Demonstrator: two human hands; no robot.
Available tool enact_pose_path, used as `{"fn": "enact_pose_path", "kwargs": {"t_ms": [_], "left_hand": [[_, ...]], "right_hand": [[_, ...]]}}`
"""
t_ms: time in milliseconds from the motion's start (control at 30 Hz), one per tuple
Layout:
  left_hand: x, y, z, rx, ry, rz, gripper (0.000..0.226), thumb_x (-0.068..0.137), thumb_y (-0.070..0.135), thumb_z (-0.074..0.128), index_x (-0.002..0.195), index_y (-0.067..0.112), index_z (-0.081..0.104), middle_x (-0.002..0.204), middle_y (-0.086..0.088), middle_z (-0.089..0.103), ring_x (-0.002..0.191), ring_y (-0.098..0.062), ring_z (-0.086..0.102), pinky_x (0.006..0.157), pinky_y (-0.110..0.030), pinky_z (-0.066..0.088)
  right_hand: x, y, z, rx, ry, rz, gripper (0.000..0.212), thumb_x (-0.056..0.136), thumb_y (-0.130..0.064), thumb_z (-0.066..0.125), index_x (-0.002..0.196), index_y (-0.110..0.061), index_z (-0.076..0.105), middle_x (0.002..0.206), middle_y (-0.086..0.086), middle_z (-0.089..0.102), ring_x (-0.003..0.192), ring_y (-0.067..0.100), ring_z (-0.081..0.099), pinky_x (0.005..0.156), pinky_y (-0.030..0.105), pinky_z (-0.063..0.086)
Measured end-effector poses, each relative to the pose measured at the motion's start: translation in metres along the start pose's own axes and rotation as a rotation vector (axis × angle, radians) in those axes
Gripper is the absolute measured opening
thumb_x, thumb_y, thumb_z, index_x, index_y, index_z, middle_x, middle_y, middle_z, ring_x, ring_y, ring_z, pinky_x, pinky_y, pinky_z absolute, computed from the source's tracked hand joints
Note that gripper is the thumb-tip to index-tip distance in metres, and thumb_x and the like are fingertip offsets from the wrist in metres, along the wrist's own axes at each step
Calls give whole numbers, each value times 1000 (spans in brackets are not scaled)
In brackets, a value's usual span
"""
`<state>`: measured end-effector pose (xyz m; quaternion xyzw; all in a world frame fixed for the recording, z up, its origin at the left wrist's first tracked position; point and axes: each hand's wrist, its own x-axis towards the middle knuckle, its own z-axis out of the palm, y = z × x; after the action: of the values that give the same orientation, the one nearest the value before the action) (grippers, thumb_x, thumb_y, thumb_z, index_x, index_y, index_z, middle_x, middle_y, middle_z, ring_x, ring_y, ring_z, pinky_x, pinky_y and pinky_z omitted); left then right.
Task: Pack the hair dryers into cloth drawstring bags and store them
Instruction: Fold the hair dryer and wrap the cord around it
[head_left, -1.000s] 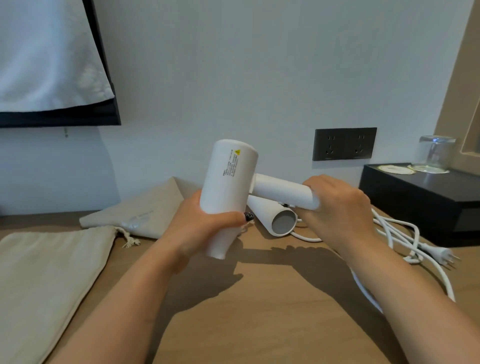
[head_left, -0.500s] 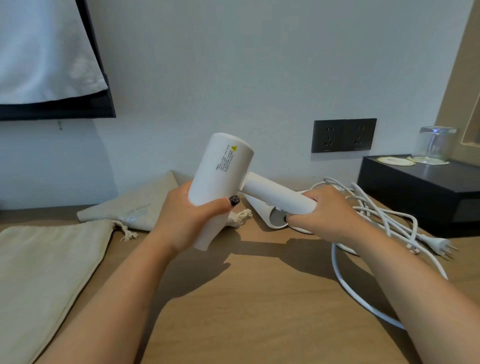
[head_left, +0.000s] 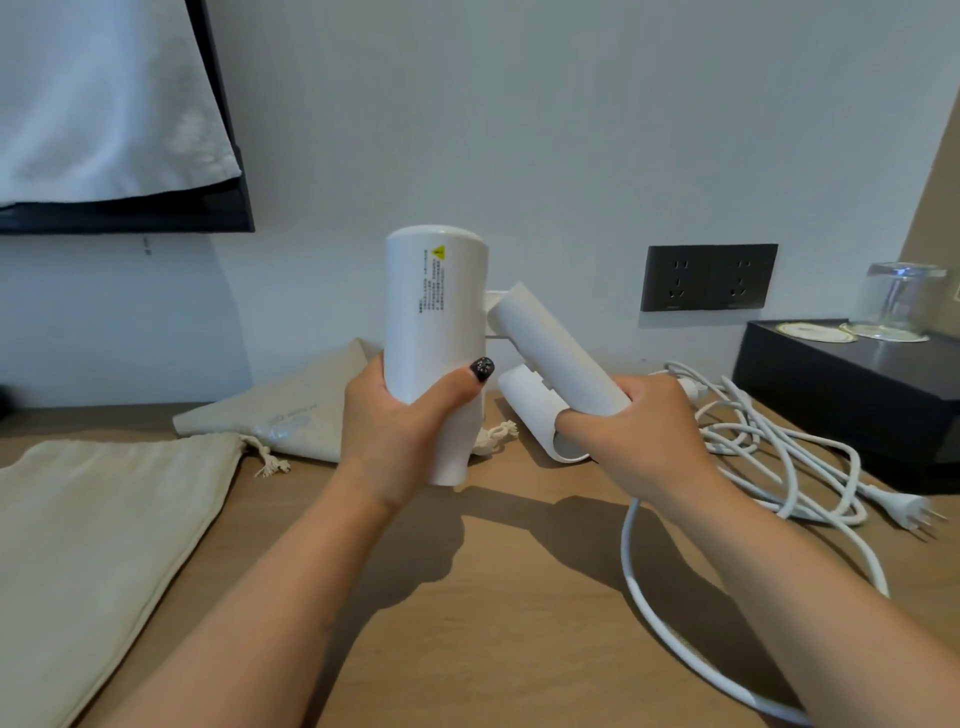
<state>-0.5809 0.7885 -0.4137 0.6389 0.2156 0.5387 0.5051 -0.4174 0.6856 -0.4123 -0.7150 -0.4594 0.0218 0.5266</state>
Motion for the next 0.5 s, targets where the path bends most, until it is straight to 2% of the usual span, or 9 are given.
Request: {"fn": "enact_pose_path", "kwargs": {"t_ms": [100,200,267,367,500], "left_hand": [[-1,-1,1,-2,-3,0,58,51,49,78,93,10,66,81,-15,67,74,-32,65,65,-45,55],[1,0,-1,-32,30,15,57,53,47,78,92,8,66,77,-13,66,69,-29,64,62,-38,51],[-1,0,2,-63,51,19,58,53,47,77,95,7,66,77,-11,66,70,-28,63,62,-38,51],[-10,-2,16,-160,92,-27,59,51,45,77,98,11,68,82,-10,69,77,-32,67,64,-39,53],[-9,1,27,-197,121,-14,55,54,42,78,100,14,68,87,-7,70,83,-30,68,71,-43,57]], "right_hand": [[-3,0,2,11,-5,-5,31,69,-19,76,51,-17,50,37,-14,42,43,7,40,39,13,26],[-7,-3,9,53,7,10,22,72,-23,77,65,-7,61,55,-6,47,57,12,46,51,25,35],[-12,-3,16,81,27,23,26,72,-24,76,72,-2,64,61,2,47,60,16,44,53,28,34],[-17,-7,25,157,40,69,28,71,-22,73,55,-8,54,53,-2,41,53,15,37,47,26,28],[-13,-14,25,189,53,25,30,71,-23,73,53,-10,51,51,0,43,51,16,39,48,28,32]]}}
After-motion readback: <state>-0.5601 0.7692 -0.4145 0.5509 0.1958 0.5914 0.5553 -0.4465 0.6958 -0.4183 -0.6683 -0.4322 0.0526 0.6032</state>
